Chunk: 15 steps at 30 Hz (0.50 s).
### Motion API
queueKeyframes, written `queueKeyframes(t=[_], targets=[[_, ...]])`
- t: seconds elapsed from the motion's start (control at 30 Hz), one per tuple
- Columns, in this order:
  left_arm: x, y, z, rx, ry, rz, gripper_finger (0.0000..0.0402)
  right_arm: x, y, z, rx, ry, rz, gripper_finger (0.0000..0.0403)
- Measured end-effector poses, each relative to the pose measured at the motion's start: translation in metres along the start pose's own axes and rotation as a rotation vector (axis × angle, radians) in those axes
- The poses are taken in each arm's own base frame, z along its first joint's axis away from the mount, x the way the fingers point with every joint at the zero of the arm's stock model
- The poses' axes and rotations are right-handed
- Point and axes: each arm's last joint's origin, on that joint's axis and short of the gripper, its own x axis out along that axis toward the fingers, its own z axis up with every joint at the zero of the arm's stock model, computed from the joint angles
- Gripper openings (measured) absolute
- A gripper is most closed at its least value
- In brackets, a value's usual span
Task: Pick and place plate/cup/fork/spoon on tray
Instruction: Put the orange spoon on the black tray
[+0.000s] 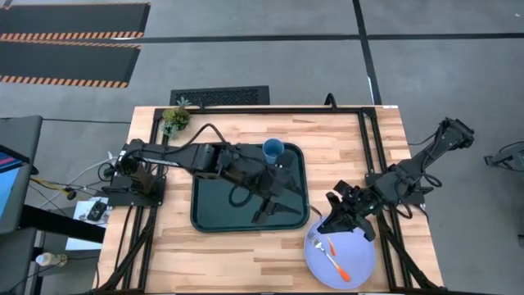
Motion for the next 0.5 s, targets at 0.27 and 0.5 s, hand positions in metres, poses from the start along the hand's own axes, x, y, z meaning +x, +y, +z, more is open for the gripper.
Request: queueKeyframes(t=[0.27,0.5], targets=[[0.000,0.000,0.005,0.038,-0.041,0.037,0.0185,0.001,-0.002,0.000,-0.010,0.002,-0.012,0.0022],[0.017,0.005,-0.007,0.037,-0.014,0.010,0.0152,0.001,-0.005,0.005,-0.009,0.007,-0.005,0.0023]])
